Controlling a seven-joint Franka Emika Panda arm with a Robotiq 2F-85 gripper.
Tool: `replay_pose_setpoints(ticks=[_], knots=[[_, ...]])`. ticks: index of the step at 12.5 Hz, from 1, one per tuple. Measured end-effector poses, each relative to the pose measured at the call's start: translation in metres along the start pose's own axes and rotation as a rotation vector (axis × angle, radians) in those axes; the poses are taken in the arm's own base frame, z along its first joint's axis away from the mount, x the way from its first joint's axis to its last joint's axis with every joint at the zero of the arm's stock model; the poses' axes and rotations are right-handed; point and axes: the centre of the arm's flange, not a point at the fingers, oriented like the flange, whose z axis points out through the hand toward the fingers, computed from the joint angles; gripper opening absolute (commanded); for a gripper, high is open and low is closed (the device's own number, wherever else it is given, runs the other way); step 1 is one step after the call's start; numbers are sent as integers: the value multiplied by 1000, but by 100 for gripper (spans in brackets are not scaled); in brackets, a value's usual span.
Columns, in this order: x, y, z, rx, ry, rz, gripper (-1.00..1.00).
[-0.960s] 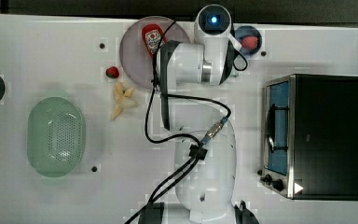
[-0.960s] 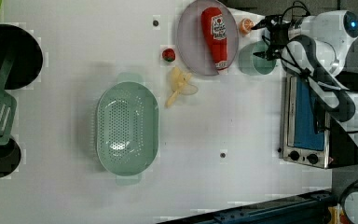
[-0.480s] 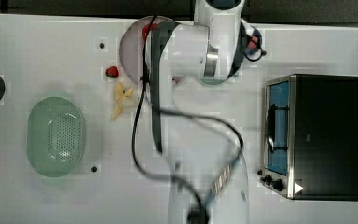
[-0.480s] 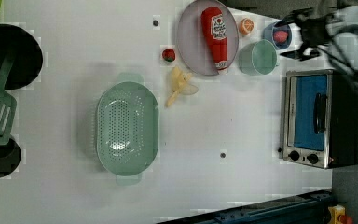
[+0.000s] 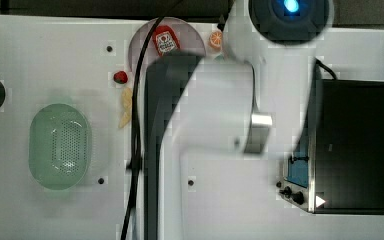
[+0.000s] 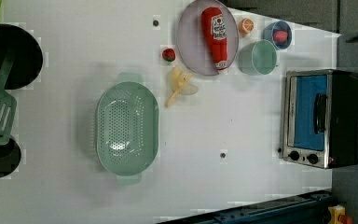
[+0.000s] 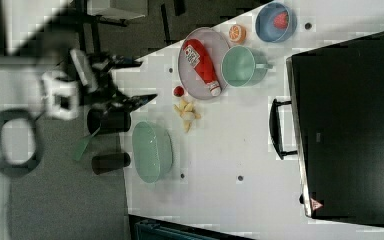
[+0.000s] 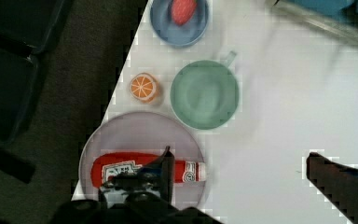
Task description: Drag mug forwards.
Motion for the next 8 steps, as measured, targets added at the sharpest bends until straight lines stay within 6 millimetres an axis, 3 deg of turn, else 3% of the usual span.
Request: replay_pose_setpoints(ticks=[2, 3, 6, 8], knots=[[-9, 30, -29, 28, 7, -22, 100], [-16, 49, -27, 33, -25, -8, 100], [-41, 99, 4, -77, -83, -36, 100], [-60, 113, 23, -125, -97, -65, 100]])
